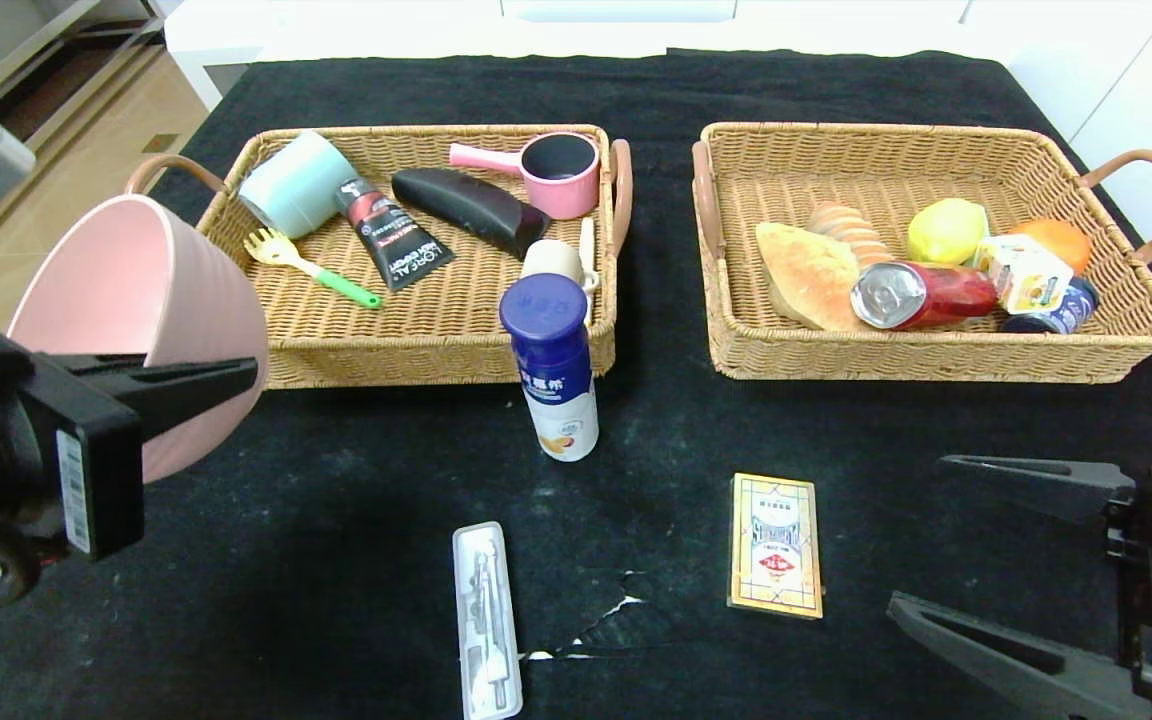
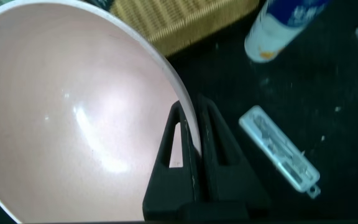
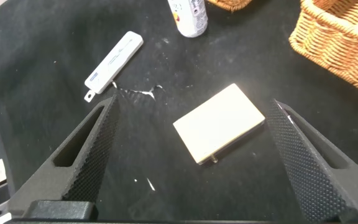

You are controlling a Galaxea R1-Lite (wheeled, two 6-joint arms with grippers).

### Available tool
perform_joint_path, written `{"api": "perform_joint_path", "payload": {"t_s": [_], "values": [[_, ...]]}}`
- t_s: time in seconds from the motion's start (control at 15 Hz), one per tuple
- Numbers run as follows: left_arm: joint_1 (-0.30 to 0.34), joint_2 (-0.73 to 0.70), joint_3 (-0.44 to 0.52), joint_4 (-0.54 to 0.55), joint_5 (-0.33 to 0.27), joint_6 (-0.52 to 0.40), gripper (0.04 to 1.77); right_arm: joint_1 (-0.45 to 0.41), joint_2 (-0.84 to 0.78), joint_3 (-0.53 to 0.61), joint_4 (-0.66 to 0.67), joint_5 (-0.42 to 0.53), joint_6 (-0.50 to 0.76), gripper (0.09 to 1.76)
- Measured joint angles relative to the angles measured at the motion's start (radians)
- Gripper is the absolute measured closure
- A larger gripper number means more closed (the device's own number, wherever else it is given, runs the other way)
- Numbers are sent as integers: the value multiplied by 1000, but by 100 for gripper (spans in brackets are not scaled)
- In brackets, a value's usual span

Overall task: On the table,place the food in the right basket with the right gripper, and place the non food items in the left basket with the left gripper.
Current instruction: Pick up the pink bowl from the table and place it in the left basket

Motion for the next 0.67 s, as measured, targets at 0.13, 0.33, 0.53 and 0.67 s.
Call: {"api": "perform_joint_path", "payload": {"t_s": [0.13,0.33,0.53,0.67], "values": [[5,33,-67,-7,-1,5,164,0,-4,0,0,0,0,14],[18,97,-151,-11,-7,6,164,-1,-7,0,0,0,0,14],[37,179,-258,-11,-10,4,164,-1,-10,-1,0,0,0,14],[60,241,-330,-13,-16,1,164,-1,-15,-1,0,0,0,14]]}}
